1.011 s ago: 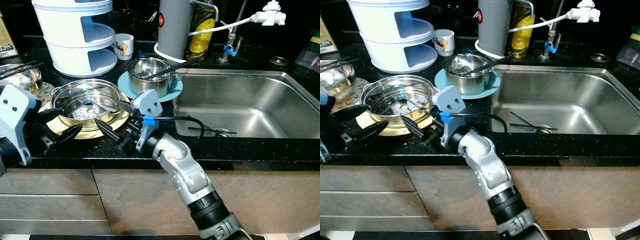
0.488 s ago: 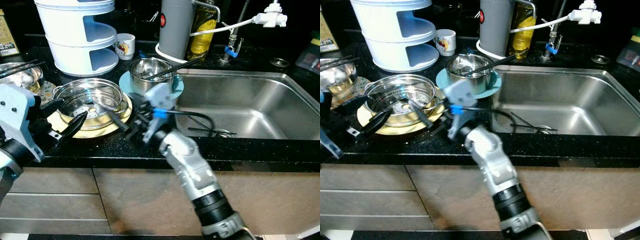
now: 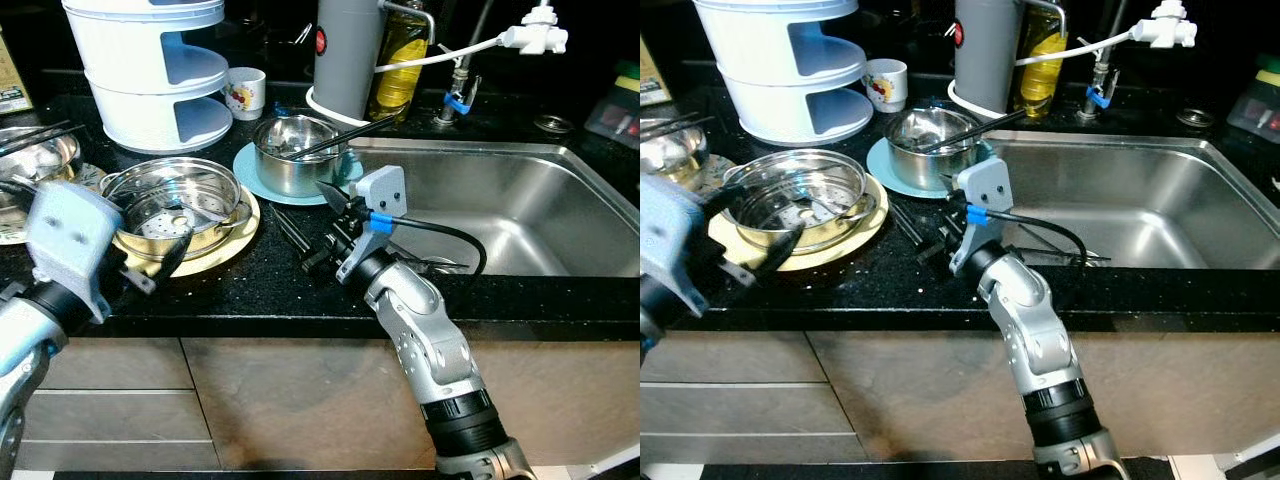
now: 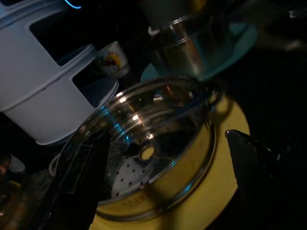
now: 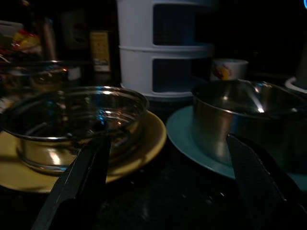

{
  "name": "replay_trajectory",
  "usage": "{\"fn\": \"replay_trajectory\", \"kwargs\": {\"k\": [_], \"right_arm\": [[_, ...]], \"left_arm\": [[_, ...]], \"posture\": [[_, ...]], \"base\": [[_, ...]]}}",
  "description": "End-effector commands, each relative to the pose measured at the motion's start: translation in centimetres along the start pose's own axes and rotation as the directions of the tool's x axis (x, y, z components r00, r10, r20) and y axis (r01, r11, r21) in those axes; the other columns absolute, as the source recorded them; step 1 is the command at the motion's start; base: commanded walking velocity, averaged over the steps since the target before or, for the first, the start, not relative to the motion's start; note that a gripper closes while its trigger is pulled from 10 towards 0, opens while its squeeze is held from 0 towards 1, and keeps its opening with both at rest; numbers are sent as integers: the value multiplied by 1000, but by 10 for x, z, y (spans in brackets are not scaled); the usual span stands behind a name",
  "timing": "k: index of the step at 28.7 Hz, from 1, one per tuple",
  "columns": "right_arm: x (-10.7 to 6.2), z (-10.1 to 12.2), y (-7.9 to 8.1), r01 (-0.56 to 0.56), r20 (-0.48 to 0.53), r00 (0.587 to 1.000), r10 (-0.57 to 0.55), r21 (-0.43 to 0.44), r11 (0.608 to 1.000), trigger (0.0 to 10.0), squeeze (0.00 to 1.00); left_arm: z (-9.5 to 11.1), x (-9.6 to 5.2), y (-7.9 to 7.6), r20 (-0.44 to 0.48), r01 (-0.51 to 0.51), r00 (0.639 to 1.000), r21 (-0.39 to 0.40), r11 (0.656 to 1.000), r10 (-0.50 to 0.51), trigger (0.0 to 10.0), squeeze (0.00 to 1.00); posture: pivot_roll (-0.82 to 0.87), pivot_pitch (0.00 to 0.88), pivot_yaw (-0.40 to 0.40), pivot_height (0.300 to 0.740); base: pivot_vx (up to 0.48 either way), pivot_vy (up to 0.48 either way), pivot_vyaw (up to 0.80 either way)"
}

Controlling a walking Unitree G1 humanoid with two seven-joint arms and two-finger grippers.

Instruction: Kitchen organization

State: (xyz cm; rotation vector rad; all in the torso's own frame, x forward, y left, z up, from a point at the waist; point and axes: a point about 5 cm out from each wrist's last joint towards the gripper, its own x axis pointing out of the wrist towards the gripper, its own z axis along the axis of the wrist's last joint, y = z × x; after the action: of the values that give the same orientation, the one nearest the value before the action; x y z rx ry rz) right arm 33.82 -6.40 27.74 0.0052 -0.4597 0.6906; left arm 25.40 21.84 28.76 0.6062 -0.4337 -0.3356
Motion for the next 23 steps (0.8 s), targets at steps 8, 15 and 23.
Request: {"fn": "replay_trajectory", "kwargs": {"k": [8,15,23], "right_arm": [[-1,2,0,6,-2,1000,-6,-19,1000,10000,0],[-4,-2,4,-6,-20,1000,5,-33,999,10000,0],[-4,-3,4,0,-22,1000,-1,-32,1000,10000,0]], "left_arm": [[-7,18,-18,28,46,998,31,998,-47,10000,0],[-9,37,-21,81,19,996,47,999,-23,9059,0],[-12,43,-23,95,15,995,37,999,-19,0,0]], "posture": [[86,216,-60,740],[82,214,-61,740],[71,207,-53,740]], "base": [[0,0,0],[0,0,0],[0,0,0]]}}
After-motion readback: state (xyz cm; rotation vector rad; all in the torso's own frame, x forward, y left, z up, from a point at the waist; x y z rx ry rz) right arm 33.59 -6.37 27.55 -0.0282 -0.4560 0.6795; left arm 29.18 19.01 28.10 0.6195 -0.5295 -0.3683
